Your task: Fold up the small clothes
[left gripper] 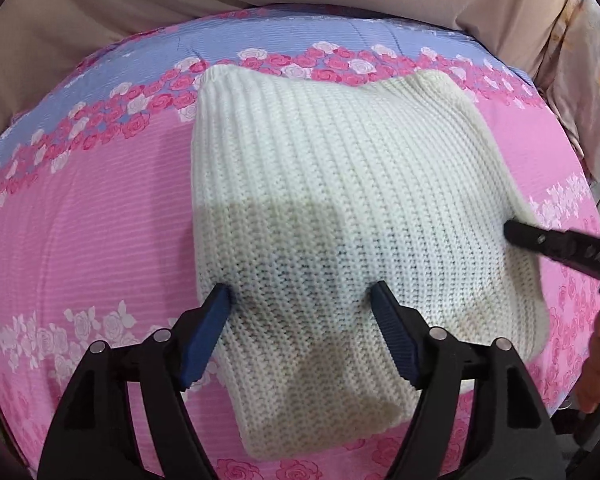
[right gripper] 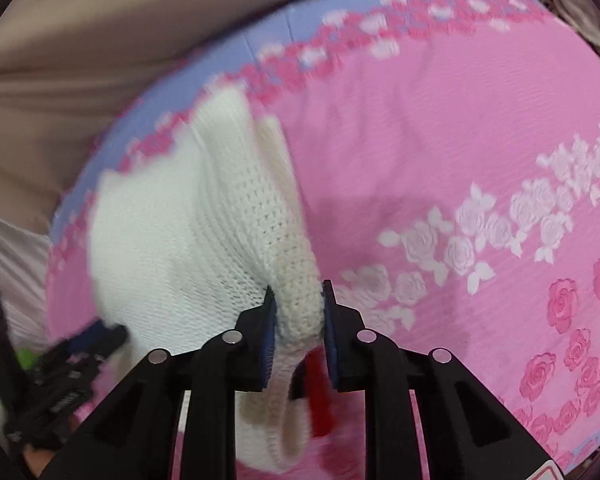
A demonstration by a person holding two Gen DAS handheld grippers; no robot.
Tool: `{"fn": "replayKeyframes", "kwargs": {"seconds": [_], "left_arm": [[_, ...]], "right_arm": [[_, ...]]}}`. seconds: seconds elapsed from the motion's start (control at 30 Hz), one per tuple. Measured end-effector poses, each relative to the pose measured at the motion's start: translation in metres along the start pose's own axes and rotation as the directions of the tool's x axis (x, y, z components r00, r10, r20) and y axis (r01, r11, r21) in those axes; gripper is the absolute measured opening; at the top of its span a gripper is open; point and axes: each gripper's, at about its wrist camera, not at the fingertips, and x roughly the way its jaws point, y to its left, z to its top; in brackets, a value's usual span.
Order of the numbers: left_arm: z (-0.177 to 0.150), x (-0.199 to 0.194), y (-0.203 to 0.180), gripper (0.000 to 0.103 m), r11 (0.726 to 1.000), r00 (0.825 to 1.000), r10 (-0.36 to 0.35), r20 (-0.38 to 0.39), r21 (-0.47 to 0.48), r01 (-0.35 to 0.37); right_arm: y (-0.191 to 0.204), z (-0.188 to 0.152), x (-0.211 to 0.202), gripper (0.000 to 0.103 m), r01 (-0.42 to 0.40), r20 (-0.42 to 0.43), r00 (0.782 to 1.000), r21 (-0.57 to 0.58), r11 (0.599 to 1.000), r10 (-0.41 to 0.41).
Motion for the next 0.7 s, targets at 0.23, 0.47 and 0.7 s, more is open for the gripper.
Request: {"fn": "replayKeyframes", "kwargs": {"seconds": [0.23,0.47,0.7], "left_arm": [[-0.03,-0.037,0.044,0.074,0.974,0.986,-0.162,0.03,-0.158,0.165],[-0.072,0.006,0.058,0.055,0.919,0.946,-0.302,-0.115,-0.3,0.257],[-0.077,0.006,0.057,0.027,0.919,0.942,-0.306,-0.139,-0.301,0.254]], "right_arm": [[0.015,-0.016,-0.058,0.033,0.008,0.075,0.997,-0.039,0.999,-0.006],[0.007,-0.078,-0.029,0.054,-0.052,-0.088,0.995,-0.023,0.998,0.049],[0.012,-0.07,-0.04,0.013,-0.009,-0.019,1.0,-0.038,0.999,0.008]]}}
